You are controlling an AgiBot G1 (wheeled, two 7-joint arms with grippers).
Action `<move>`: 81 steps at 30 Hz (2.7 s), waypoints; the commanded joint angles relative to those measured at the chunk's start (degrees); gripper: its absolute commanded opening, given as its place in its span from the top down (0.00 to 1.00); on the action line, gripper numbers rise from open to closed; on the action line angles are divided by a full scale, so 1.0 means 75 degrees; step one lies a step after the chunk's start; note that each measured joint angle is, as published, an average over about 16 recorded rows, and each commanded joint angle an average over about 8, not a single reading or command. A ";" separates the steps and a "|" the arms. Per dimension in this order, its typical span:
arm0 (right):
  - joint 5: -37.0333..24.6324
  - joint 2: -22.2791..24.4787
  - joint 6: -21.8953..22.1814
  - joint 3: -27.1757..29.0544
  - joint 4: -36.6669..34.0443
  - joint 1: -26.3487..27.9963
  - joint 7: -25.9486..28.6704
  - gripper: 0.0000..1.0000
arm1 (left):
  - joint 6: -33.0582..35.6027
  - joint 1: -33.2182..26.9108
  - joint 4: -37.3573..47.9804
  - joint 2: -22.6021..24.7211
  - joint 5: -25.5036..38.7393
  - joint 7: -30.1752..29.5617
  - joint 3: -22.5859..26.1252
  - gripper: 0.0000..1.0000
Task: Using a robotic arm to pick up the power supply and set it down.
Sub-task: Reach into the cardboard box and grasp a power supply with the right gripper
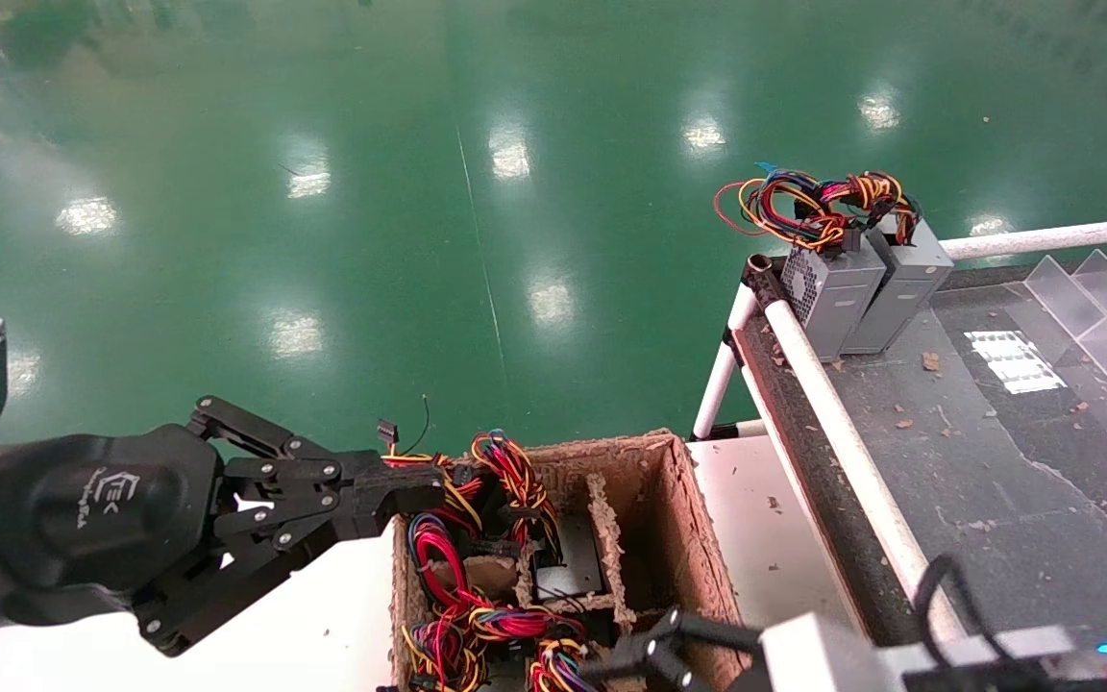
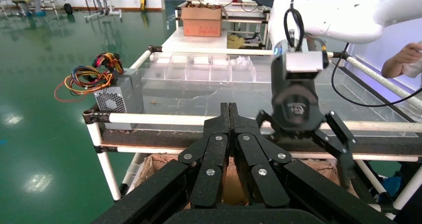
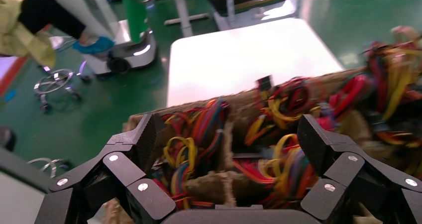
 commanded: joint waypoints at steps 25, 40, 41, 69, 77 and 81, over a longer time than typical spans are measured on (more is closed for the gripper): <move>-0.1244 -0.0447 0.0302 -0.1305 -0.0043 -0.0242 0.0053 0.92 | -0.0001 -0.0001 0.0000 -0.0001 -0.0001 0.0001 0.0002 0.00; -0.1417 -0.0601 0.0610 -0.1406 -0.0064 -0.0388 0.0157 1.00 | -0.0001 -0.0001 0.0000 -0.0001 -0.0002 0.0002 0.0003 0.00; -0.1434 -0.0603 0.0618 -0.1412 -0.0063 -0.0388 0.0154 1.00 | -0.0001 -0.0001 0.0000 -0.0001 -0.0002 0.0002 0.0003 0.00; -0.1290 -0.0439 0.0588 -0.1372 -0.0072 -0.0471 0.0144 1.00 | -0.0002 -0.0001 0.0000 -0.0002 -0.0004 0.0003 0.0005 0.00; -0.0760 -0.0221 0.0583 -0.1072 -0.0093 -0.0513 -0.0046 1.00 | -0.0002 -0.0002 0.0000 -0.0002 -0.0004 0.0003 0.0006 0.00; -0.0309 -0.0063 0.0602 -0.0800 -0.0090 -0.0552 -0.0237 1.00 | -0.0002 -0.0002 0.0000 -0.0002 -0.0004 0.0003 0.0006 0.00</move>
